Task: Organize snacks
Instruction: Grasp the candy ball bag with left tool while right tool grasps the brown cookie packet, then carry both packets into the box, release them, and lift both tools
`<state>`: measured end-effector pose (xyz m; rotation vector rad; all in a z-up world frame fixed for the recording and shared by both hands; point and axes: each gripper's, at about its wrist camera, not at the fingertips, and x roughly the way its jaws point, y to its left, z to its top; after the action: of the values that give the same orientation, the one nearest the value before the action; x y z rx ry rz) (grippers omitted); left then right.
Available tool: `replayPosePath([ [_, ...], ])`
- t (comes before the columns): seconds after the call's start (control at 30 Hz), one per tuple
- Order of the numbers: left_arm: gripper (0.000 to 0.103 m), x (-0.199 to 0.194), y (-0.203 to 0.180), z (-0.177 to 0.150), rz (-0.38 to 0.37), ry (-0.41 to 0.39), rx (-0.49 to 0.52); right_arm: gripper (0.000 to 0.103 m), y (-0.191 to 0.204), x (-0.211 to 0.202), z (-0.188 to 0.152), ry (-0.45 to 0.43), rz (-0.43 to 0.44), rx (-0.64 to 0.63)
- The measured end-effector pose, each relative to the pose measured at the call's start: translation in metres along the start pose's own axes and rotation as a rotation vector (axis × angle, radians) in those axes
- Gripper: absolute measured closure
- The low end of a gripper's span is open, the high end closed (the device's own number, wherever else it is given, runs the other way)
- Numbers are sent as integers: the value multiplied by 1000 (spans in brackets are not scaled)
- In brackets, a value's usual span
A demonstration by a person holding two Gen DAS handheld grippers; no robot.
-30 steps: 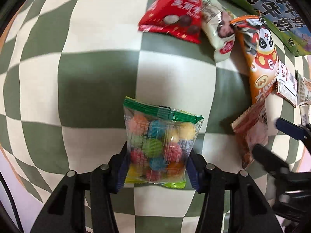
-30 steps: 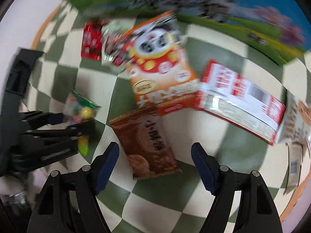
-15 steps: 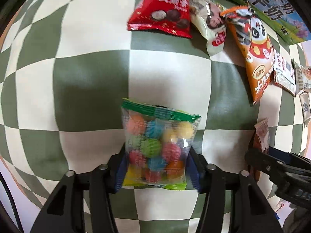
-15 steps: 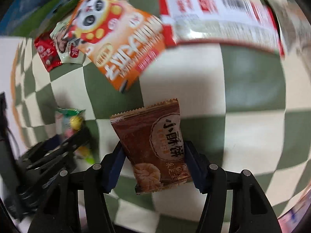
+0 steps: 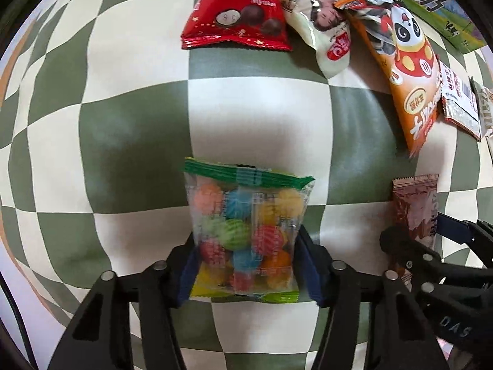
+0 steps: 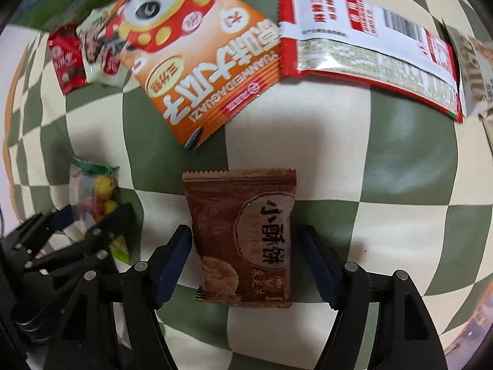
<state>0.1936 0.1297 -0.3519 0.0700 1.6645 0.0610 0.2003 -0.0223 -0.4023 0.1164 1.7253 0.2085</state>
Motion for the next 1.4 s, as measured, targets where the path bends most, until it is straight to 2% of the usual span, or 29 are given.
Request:
replayPosePath([
  [0.1, 54, -3, 7, -1, -7, -4, -12, 32, 12, 2, -6, -13, -23, -17],
  [0.2, 54, -6, 9, -3, -9, -9, -20, 44, 13, -5, -22, -32, -35, -22],
  [0.4, 54, -21, 2, -10, -52, 7, -5, 44, -2, -29, -30, -56, 40, -2],
  [0.53, 54, -48, -7, -8, -99, -17, 10, 44, -10, -70, -35, -111, 108, -4],
  [0.67, 54, -97, -12, 9, -171, -83, 4, 44, -17, -126, -30, -192, 178, -4],
  [0.8, 54, -159, -13, 39, -241, -185, 9, 44, -29, -200, -8, -300, 239, -8],
  [0.9, 54, -197, -14, 80, -286, -247, 32, 44, -36, -243, 23, -371, 281, -7],
  [1.07, 54, -229, -19, 141, -291, -304, 38, 44, -42, -288, 68, -469, 230, -26],
  [1.23, 54, -208, -32, 197, -276, -237, 45, 44, -55, -280, 125, -451, 135, -23],
  [1.4, 54, -176, -40, 221, -217, -166, 40, 44, -65, -250, 165, -400, 35, -27],
])
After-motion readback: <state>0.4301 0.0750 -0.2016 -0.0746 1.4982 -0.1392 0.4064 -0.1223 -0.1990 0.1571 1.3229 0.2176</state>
